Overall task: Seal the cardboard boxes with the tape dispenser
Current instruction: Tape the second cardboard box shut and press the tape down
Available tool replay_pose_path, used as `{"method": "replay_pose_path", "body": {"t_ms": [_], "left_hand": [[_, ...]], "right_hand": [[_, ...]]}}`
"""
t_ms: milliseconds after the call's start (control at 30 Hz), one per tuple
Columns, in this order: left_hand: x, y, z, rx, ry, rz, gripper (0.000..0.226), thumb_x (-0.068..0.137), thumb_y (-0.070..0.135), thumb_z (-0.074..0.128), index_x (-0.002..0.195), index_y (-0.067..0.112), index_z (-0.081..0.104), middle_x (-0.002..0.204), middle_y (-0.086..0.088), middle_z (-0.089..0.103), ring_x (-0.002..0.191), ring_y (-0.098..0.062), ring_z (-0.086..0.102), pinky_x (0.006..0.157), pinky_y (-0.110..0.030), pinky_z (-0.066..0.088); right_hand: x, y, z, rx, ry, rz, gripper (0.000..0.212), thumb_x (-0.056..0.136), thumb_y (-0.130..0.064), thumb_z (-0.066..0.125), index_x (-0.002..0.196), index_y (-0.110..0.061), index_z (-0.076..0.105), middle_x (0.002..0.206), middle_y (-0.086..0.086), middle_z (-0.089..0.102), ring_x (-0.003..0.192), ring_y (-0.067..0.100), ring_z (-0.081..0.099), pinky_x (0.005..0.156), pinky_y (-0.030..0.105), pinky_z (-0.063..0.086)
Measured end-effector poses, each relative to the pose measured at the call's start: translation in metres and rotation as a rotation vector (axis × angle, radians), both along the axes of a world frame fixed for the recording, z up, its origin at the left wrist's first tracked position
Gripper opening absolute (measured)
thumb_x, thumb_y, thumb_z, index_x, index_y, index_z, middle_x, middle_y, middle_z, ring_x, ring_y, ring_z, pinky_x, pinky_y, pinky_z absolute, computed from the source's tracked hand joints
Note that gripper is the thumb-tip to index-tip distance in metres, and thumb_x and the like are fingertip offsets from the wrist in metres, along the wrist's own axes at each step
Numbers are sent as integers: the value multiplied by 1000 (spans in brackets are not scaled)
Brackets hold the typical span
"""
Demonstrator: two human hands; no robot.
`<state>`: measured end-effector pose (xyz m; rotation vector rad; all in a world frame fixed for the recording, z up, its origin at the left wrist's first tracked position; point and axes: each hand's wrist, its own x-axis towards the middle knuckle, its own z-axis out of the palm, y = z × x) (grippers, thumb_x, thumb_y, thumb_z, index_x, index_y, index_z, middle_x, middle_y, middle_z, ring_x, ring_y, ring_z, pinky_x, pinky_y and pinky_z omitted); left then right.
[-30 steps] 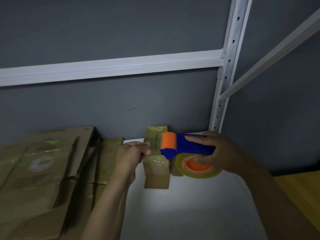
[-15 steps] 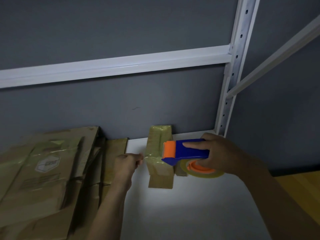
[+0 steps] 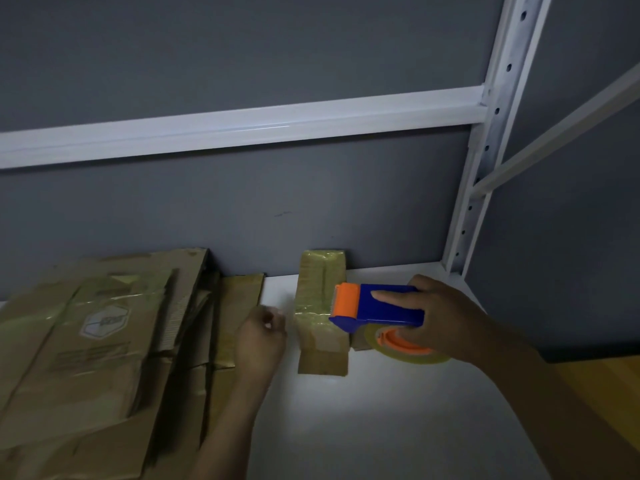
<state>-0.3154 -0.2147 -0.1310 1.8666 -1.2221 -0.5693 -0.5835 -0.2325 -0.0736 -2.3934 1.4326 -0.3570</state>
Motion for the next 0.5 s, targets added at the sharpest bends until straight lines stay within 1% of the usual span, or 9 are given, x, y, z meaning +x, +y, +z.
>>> {"method": "replay_pose_path", "body": {"t_ms": [67,100,133,167,233,267,300,400,500], "left_hand": [[-5,5,0,-228,101,-169,34,99,17,51,133,18,54,133,2,57,118,-11,55,88,-12,45],[-6,5,-1,-233,115,-340,46,99,14,51,143,24,42,147,9,41,132,-7,41,96,-10,40],[-5,3,-3,-181,11,-486,61,97,13,54,149,30,28,157,13,21,144,-7,22,108,-17,33],[-2,0,-5,-107,-239,-562,76,94,19,60,152,33,13,161,14,2,149,-11,2,117,-28,20],[5,-7,-5,-37,-769,-545,99,83,43,60,153,32,-9,158,11,-23,145,-19,-27,119,-44,-6],[5,-9,-4,-48,-883,-534,103,80,52,57,152,29,-14,156,9,-26,143,-18,-32,118,-44,-12],[3,-9,-4,-77,-898,-536,104,81,57,56,151,26,-14,154,9,-25,142,-16,-31,119,-40,-12],[3,-12,-9,-162,-782,-561,103,81,63,60,152,25,-4,152,13,-12,140,-4,-15,115,-26,-7],[10,-19,-11,-157,-771,-577,100,73,75,47,154,27,12,158,12,8,142,-2,-2,121,-34,6]], "right_hand": [[7,0,1,-17,2,10,77,84,-38,69,147,-33,26,136,-5,38,126,9,36,80,7,38],[12,-1,2,-26,8,15,77,84,-38,69,148,-33,25,136,-5,38,125,9,37,81,9,38],[16,-1,3,-33,19,21,77,85,-38,69,148,-33,24,136,-4,39,125,9,37,81,10,37],[20,-2,3,-41,32,25,78,85,-38,68,149,-34,24,135,-4,39,124,10,38,81,11,37],[25,-5,3,-66,62,28,77,86,-40,67,149,-36,22,134,-3,40,122,10,39,80,13,36],[27,-7,2,-75,70,30,76,86,-41,66,149,-37,22,133,-3,41,121,10,40,80,13,36],[27,-8,2,-76,71,33,75,87,-42,65,149,-38,23,132,-3,41,119,10,40,80,14,36],[22,-12,1,-28,34,46,73,87,-40,66,147,-39,25,128,-4,40,113,6,39,75,11,36],[7,-11,-1,60,-40,38,73,85,-36,69,146,-39,29,122,-9,38,110,3,36,73,8,36]]}}
